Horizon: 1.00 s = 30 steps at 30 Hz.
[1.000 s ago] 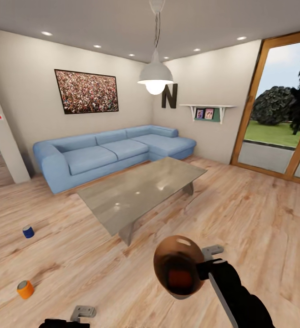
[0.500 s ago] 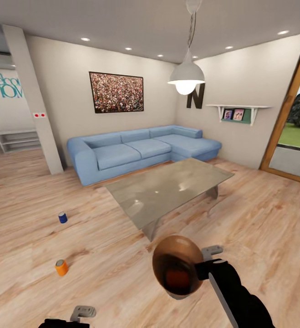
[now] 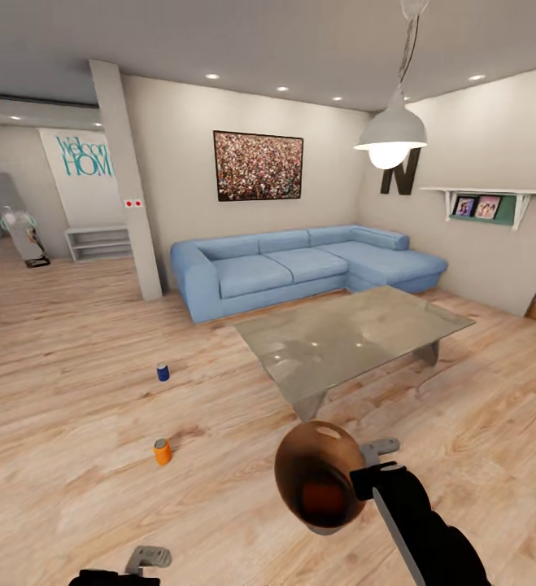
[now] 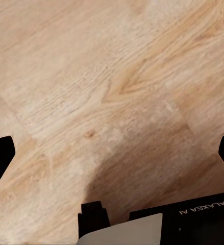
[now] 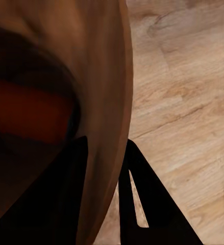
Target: Put the three can of soda from the living room inside the tash can in the kitchen.
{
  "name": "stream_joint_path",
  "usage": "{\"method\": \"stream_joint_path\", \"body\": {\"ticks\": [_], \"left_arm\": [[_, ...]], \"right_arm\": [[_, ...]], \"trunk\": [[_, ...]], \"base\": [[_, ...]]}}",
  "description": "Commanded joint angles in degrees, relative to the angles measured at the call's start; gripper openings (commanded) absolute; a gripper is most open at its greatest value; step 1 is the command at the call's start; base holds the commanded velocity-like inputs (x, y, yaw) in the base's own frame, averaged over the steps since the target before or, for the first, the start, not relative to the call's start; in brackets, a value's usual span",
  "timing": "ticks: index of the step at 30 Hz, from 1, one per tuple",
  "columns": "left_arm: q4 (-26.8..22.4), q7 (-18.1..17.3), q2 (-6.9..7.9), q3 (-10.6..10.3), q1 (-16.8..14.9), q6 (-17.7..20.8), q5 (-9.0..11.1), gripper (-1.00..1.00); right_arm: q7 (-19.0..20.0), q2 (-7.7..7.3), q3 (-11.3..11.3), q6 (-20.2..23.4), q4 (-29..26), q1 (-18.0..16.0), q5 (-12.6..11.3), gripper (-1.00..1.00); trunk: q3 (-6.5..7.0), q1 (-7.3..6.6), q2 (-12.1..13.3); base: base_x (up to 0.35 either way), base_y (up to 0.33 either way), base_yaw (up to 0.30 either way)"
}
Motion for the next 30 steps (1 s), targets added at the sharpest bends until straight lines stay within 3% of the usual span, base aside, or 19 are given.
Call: {"method": "stream_joint_path", "body": {"ticks": [1,17,23,30], "left_arm": [[0.01,0.00,0.00,0.02,0.00,0.00,0.00,1.00],[0.01,-0.08,0.09,0.05,0.00,-0.01,0.04,1.00],[0.01,-0.11,0.15,0.05,0.00,-0.08,0.03,1.00],[0.01,-0.31,0.18,0.05,0.00,-0.09,0.08,1.00]], "right_arm": [[0.12,0.02,0.06,-0.15,-0.03,-0.02,-1.44,-1.00],[0.25,0.02,0.04,-0.15,-0.03,-0.02,-1.44,-1.00],[0.24,0.02,-0.02,-0.15,-0.06,-0.02,-1.43,-1.00],[0.21,0.02,-0.05,-0.15,-0.11,-0.02,-1.44,-1.00]], "trunk": [[0.01,0.00,0.00],[0.01,0.00,0.00],[0.01,0.00,0.00],[0.01,0.00,0.00]], "base": [[-0.118,0.233,0.298],[-0.025,0.208,0.295],[0.000,0.042,0.070],[0.000,0.239,0.005]]}}
